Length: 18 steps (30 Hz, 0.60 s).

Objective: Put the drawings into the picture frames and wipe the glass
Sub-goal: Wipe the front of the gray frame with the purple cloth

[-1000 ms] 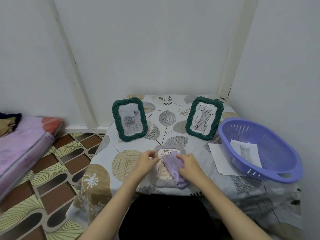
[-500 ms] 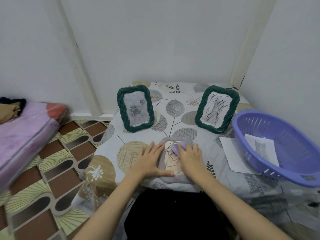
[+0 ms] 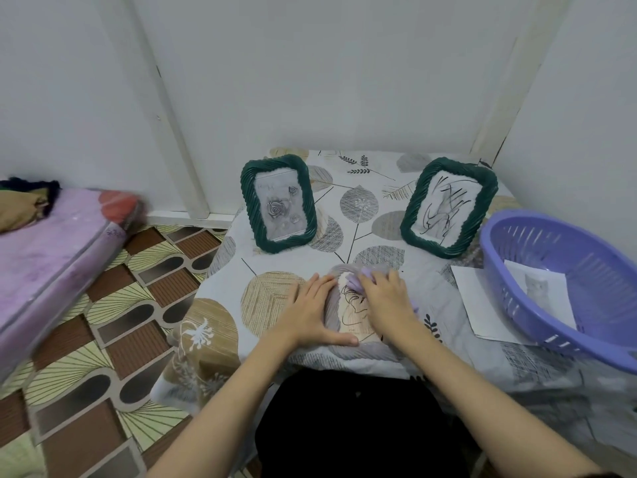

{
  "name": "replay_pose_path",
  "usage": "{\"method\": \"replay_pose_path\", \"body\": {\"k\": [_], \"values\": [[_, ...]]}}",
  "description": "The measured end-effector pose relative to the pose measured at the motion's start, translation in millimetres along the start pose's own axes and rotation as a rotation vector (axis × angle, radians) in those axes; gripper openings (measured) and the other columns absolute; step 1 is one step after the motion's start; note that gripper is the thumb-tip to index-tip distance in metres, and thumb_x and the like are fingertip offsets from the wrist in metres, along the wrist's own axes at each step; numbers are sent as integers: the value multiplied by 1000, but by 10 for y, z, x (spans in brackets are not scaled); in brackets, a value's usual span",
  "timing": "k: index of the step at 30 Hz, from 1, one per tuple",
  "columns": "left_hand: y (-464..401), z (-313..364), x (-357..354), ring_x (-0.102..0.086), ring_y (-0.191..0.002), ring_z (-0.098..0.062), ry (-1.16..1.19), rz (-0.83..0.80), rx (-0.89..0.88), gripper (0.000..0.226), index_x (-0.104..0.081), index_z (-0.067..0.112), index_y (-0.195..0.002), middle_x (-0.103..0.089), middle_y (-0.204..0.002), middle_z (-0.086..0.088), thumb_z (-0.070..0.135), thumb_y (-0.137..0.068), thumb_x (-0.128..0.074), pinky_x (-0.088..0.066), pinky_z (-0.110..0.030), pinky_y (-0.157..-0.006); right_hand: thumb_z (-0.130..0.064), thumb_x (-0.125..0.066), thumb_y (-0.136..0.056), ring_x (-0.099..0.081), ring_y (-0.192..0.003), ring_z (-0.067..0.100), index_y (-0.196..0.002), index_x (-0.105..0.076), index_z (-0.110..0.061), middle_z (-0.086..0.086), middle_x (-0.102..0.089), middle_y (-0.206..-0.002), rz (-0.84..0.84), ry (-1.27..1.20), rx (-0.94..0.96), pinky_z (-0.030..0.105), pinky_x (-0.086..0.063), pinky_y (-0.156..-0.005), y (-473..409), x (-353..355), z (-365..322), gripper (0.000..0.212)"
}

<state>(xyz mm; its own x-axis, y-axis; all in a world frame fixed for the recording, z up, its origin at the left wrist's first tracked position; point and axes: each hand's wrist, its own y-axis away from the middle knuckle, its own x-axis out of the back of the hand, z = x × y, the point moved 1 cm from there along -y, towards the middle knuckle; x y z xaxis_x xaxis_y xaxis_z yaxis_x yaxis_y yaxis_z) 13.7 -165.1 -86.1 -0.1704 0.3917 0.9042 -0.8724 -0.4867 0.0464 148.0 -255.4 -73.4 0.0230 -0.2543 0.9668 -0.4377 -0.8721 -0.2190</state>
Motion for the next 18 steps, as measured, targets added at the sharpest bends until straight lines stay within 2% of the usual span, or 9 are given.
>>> {"method": "replay_pose_path", "body": {"k": [2,5,7,9,11,13,14,16,18], "values": [[3,12,3,5,-145,-12,-10,-5,10,117,-8,18,-148,-6,-157,6,70,-61,-65,10,-43,-117,-1,-50,-83,-42,-107,35,-132,-47,-12,13,-52,-129,-20,-101,32,43,-33,-93,-69,-71,-98,50],[-19,-8,-1,12,-145,-12,-45,-40,10,121,-2,17,-149,0,-158,6,75,-60,-61,11,-43,-118,0,-65,-72,-51,-88,33,-123,-57,-13,8,-62,-120,-37,-157,223,46,-49,-79,54,-118,-54,54],[-34,-25,12,13,-144,-10,-40,-66,3,129,-2,17,-148,1,-158,7,83,-52,-55,11,-44,-118,-4,-79,-56,-55,-74,25,-111,-63,-17,0,-67,-108,20,-76,292,33,-52,-66,167,-135,92,59],[-37,-57,43,13,-144,-9,-7,-99,-12,137,-1,18,-149,2,-158,8,89,-40,-44,13,-43,-117,-9,-83,-47,-53,-74,22,-107,-65,-19,-3,-68,-102,56,2,253,26,-49,-61,186,-94,168,63],[-49,-106,69,14,-144,-10,20,-156,-34,147,3,20,-149,5,-158,8,94,-29,-43,15,-42,-116,-9,-78,-58,-52,-85,25,-114,-62,-17,1,-67,-108,47,42,159,31,-49,-71,84,-70,129,59],[-65,-147,82,16,-143,-11,23,-210,-47,154,7,22,-148,9,-157,7,98,-22,-39,17,-43,-116,-4,-58,-80,-45,-106,31,-130,-49,-15,3,-55,-130,24,-51,105,40,-38,-90,-70,-84,38,52],[-70,-156,82,16,-143,-11,25,-220,-48,155,7,22,-148,10,-157,7,97,-22,-40,17,-43,-116,-3,-50,-85,-40,-111,31,-134,-44,-16,2,-49,-137,11,-115,96,40,-32,-95,-116,-95,-14,51],[-70,-168,64,15,-144,-11,29,-208,-44,150,6,21,-148,8,-158,5,91,-27,-49,15,-43,-116,-4,-46,-88,-37,-113,30,-137,-42,-19,-1,-44,-142,0,-172,110,40,-28,-97,-129,-138,-82,50],[-59,-169,43,14,-144,-11,25,-168,-46,142,3,20,-148,5,-158,5,86,-34,-50,13,-43,-118,-6,-46,-89,-40,-108,30,-136,-44,-20,-2,-45,-142,-18,-208,181,41,-31,-95,-62,-152,-51,48]]}}
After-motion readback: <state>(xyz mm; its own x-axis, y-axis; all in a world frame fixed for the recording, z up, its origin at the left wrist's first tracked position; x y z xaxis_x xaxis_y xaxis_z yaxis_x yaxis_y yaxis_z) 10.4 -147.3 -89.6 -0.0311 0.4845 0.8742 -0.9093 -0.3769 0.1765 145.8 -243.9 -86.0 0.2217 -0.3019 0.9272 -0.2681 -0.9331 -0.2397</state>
